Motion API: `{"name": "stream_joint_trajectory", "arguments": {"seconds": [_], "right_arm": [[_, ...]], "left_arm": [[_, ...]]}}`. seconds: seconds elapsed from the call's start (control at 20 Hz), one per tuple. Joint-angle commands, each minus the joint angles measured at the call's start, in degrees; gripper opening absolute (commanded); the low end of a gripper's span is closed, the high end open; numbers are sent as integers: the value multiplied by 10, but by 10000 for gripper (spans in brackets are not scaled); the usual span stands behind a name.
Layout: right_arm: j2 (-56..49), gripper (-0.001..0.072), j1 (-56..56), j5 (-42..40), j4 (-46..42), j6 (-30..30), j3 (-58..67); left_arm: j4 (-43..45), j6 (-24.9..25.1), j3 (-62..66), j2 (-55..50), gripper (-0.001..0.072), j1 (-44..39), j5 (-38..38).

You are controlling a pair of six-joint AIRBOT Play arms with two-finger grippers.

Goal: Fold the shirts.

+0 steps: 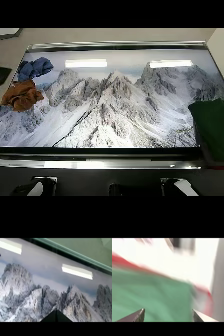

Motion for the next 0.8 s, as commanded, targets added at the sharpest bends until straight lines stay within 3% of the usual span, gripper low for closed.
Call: {"name": "stream_joint_trajectory", "arguments": {"seconds": [0.0, 0.15, 0.2, 0.25, 0.3, 0.35, 0.45, 0.6, 0.75], "right_arm": [[2, 675, 115, -153, 43, -51, 158], [-1, 676, 361, -152, 40, -58, 183], [-12, 676, 444, -106, 40, -50, 176], [-31, 678, 512, -49, 40, -41, 167], [-58, 679, 567, 15, 44, -30, 154], [-92, 679, 614, 86, 56, -19, 142], [-150, 679, 672, 175, 80, -20, 117], [-178, 678, 717, 152, 58, -11, 98], [-178, 679, 722, 132, 41, -9, 98]], "left_arm": [[158, -17, 137, -88, 27, -65, -11], [449, -107, 249, -218, 29, -176, -135], [475, -119, 251, -247, 45, -199, -168], [459, -123, 245, -274, 251, -212, -215], [428, -123, 233, -299, 569, -220, -281], [396, -118, 209, -318, 718, -223, -339], [333, -110, 109, -315, 716, -223, -350], [304, -163, -49, -231, 715, -228, -193], [306, -165, -76, -210, 716, -229, -172]]}}
